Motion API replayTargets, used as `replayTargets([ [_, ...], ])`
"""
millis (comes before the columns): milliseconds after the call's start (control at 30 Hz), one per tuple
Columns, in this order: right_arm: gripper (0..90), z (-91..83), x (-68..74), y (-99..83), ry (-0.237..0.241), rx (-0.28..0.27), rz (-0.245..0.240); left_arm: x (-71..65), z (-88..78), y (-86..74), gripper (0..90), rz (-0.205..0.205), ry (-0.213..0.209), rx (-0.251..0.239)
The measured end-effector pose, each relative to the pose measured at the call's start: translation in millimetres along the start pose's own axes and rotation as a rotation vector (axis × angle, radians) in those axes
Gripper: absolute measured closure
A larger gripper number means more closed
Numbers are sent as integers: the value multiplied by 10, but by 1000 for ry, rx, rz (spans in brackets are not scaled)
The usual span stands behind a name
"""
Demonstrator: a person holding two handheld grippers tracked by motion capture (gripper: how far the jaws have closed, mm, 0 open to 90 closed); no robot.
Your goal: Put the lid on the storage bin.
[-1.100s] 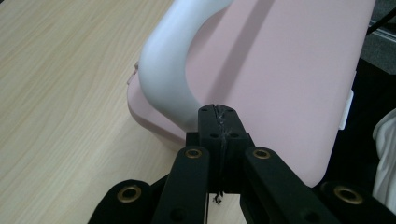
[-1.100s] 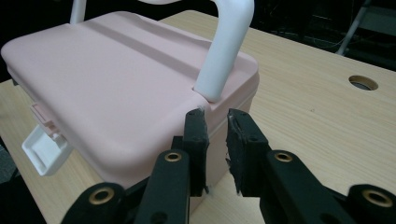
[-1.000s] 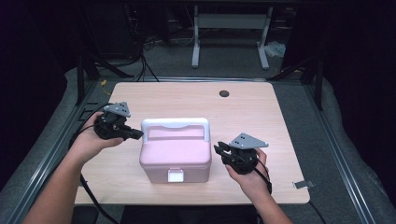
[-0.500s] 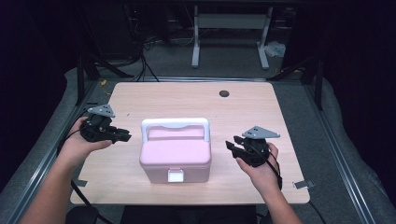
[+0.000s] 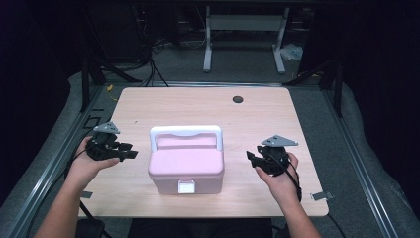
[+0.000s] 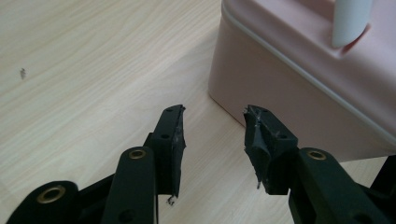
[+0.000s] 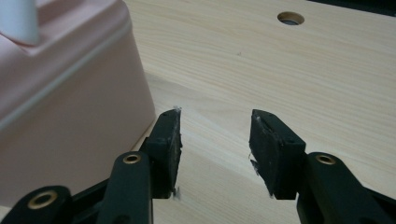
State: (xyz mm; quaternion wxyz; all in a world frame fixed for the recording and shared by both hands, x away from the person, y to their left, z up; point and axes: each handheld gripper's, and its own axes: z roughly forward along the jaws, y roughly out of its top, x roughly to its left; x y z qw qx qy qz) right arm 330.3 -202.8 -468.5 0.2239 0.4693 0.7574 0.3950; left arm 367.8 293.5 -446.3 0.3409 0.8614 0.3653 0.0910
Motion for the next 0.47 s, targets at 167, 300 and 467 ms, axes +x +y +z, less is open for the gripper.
replayTargets([
  [167, 496, 102, -22, -112, -15, 4, 0, 27, 116, -166, 548, -21, 16, -19],
  [300, 478, 174, -18, -192, -38, 19, -26, 45, 234, -274, 537, -32, 19, -20],
  [467, 455, 266, -30, -289, -67, 39, -49, 59, 310, -363, 520, -31, 35, -3],
])
